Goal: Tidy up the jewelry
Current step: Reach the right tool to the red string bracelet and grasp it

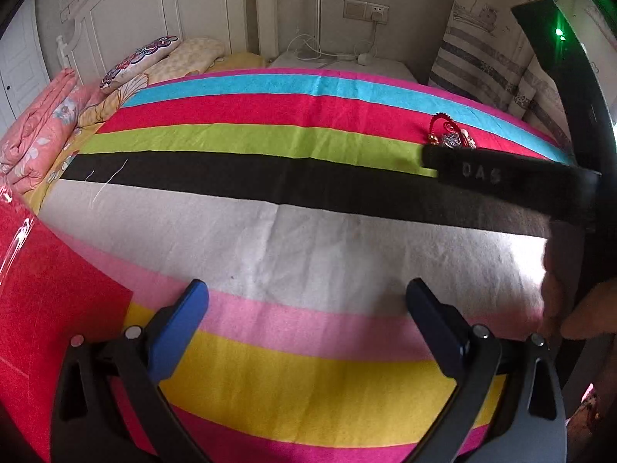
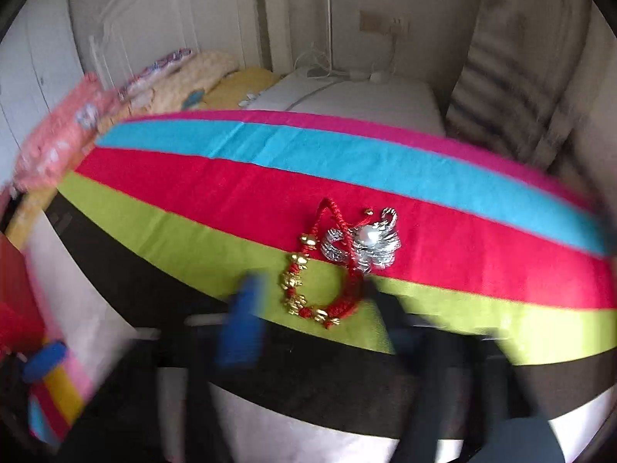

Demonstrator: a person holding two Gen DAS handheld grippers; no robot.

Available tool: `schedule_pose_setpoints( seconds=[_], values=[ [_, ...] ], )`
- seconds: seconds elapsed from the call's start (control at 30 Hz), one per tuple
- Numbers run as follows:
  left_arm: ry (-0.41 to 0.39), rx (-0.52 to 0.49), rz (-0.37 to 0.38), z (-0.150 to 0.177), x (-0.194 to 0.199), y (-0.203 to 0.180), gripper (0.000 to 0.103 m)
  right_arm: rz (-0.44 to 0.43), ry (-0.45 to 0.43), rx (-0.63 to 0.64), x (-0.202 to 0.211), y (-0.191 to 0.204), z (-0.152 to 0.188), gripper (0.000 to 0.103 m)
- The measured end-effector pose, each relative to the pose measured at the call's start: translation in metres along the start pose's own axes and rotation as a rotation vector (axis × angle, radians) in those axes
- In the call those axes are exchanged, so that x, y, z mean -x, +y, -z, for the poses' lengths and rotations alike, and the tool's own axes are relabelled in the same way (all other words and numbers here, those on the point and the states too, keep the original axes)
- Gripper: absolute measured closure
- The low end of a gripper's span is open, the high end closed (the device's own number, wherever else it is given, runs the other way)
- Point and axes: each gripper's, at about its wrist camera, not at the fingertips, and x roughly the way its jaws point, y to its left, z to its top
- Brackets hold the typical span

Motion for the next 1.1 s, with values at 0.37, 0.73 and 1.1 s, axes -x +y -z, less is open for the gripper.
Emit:
schedule_pose_setpoints(
  seconds=[0.37, 0.73, 1.1],
  values=[
    [-0.002, 0.006, 0.005, 0.0, 0.0, -0.001, 0.002, -0.171, -0.207, -0.099, 0.1, -0.041, 0.07, 0.094],
    [0.002, -0.002, -0.008, 0.0, -0.001, -0.001, 0.002, -0.228, -0.002, -0.1, 0.041, -0.042, 0.02, 0.093],
    [0.002, -0.001, -0.009, 0.0, -0.001, -0.002, 0.002, -0.149, -0.046, -0.022, 0.029, -0.019, -0.005, 0.004]
  ],
)
